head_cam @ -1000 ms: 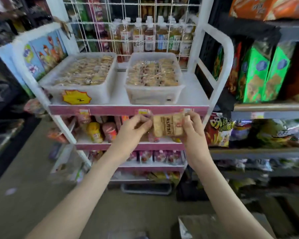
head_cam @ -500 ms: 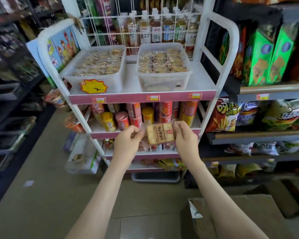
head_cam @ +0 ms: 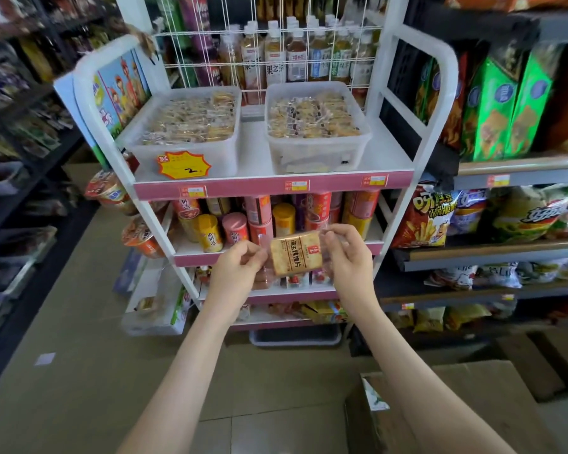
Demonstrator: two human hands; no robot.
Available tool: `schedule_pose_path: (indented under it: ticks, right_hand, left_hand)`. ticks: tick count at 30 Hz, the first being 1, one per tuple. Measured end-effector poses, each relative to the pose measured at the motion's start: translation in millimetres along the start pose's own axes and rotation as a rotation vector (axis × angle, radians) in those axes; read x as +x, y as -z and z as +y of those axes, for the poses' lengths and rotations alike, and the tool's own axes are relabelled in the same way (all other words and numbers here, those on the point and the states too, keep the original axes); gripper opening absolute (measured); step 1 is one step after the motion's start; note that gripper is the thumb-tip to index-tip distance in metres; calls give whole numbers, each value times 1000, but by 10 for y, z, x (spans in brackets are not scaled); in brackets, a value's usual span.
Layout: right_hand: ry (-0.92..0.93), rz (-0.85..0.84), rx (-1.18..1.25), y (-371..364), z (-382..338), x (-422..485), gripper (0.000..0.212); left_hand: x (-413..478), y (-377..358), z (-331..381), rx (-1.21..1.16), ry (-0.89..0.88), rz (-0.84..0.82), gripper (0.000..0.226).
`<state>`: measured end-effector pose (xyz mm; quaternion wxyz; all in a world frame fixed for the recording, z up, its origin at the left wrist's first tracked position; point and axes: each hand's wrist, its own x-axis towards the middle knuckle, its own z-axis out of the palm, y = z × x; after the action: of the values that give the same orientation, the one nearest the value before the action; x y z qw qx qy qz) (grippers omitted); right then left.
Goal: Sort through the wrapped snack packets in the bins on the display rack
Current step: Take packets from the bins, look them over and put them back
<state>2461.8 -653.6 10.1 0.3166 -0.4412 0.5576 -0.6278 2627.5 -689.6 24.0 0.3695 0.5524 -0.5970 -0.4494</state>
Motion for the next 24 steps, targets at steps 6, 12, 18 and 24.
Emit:
schedule_pose_path:
  ticks: [6, 12, 18, 24]
  right_hand:
    - [48, -100, -146, 5, 5, 54, 18]
    - [161, -334, -267, -35, -132, 76, 21]
    - [74, -387, -256, -53, -218, 84, 18]
    - [-39, -423, -153, 7, -197, 119, 10]
  left_hand:
    - [23, 77, 61, 156, -175, 11, 28]
    - [42, 4, 309, 303, -397, -161, 25]
    - [95, 33, 267, 154, -323, -115, 7]
    - [78, 45, 173, 59, -137, -69, 4]
